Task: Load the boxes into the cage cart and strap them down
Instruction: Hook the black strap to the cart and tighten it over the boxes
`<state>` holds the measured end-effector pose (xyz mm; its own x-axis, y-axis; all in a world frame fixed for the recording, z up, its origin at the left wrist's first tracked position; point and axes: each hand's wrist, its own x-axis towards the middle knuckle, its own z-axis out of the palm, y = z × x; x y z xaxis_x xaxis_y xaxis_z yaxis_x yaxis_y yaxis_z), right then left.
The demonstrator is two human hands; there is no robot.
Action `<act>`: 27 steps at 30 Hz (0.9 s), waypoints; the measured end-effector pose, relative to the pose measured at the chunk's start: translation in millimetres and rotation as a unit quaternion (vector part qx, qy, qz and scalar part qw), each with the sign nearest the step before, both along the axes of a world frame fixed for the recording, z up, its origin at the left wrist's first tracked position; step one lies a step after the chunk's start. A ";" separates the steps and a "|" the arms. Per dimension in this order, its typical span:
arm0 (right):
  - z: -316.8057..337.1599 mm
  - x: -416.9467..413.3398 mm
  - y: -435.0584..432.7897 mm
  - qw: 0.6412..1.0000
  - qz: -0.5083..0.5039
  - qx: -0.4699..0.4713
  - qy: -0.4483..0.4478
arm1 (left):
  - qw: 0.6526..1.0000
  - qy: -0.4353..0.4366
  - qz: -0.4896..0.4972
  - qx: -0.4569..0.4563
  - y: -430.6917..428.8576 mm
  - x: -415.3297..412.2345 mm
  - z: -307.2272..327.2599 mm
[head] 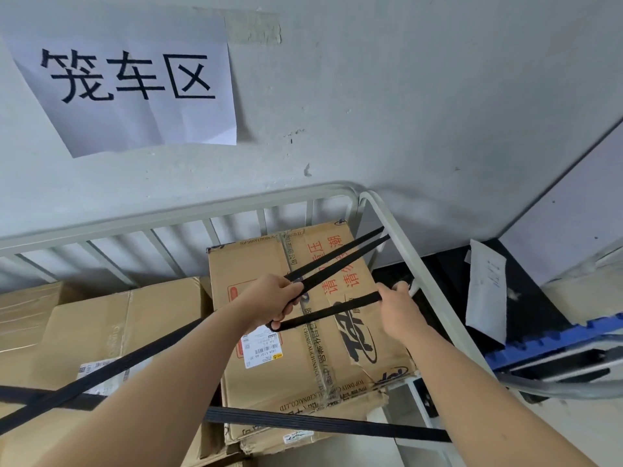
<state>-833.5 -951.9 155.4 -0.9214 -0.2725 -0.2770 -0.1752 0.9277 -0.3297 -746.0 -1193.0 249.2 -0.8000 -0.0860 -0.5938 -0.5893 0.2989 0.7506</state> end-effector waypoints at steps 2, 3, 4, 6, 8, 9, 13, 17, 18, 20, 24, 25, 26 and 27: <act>-6.2 -6.5 -3.0 0.999 -0.019 -0.027 -0.004 | 1.000 -0.004 -0.005 -0.003 1.1 -5.2 -8.5; -10.4 -10.6 -4.2 0.999 -0.028 -0.034 -0.007 | 1.000 -0.003 -0.011 -0.002 2.8 -8.3 -12.4; -14.9 -15.2 -5.1 0.999 -0.037 -0.039 -0.012 | 1.000 0.000 -0.018 -0.004 4.8 -12.2 -16.1; -23.6 -26.3 -5.3 0.998 -0.048 -0.043 -0.022 | 1.000 0.008 -0.027 -0.011 9.5 -22.4 -23.6; -31.0 -40.3 -6.1 0.997 -0.052 -0.050 -0.033 | 0.999 0.015 -0.035 -0.018 13.5 -34.5 -30.9; -33.9 -48.2 -7.1 0.996 -0.052 -0.057 -0.035 | 0.999 0.018 -0.040 -0.019 15.4 -40.5 -34.8; -39.6 -77.7 -19.6 0.995 -0.014 -0.101 -0.011 | 0.998 0.015 -0.056 -0.033 14.8 -57.1 -47.5; -37.5 -80.8 -28.5 0.989 0.033 -0.136 0.041 | 0.998 -0.006 -0.048 -0.035 1.1 -53.1 -58.8; -35.5 -76.4 -27.2 0.988 0.034 -0.140 0.056 | 0.998 -0.008 -0.046 -0.032 -1.9 -49.3 -60.5; -27.9 -62.6 -22.6 0.989 0.039 -0.124 0.072 | 0.998 -0.007 -0.049 -0.027 -5.8 -39.9 -61.2; -3.1 -24.3 -10.7 0.991 0.059 -0.081 0.084 | 0.999 -0.004 -0.041 -0.007 -11.8 -16.3 -51.9; 5.3 -14.7 -9.2 0.990 0.068 -0.079 0.091 | 0.999 0.001 -0.038 -0.010 -14.4 -9.4 -47.3; 15.0 -5.1 -9.2 0.989 0.077 -0.084 0.095 | 0.999 0.008 -0.034 -0.010 -17.4 -2.0 -41.9; 25.9 4.2 -10.5 0.987 0.087 -0.091 0.097 | 0.999 0.017 -0.029 -0.006 -21.0 6.2 -35.9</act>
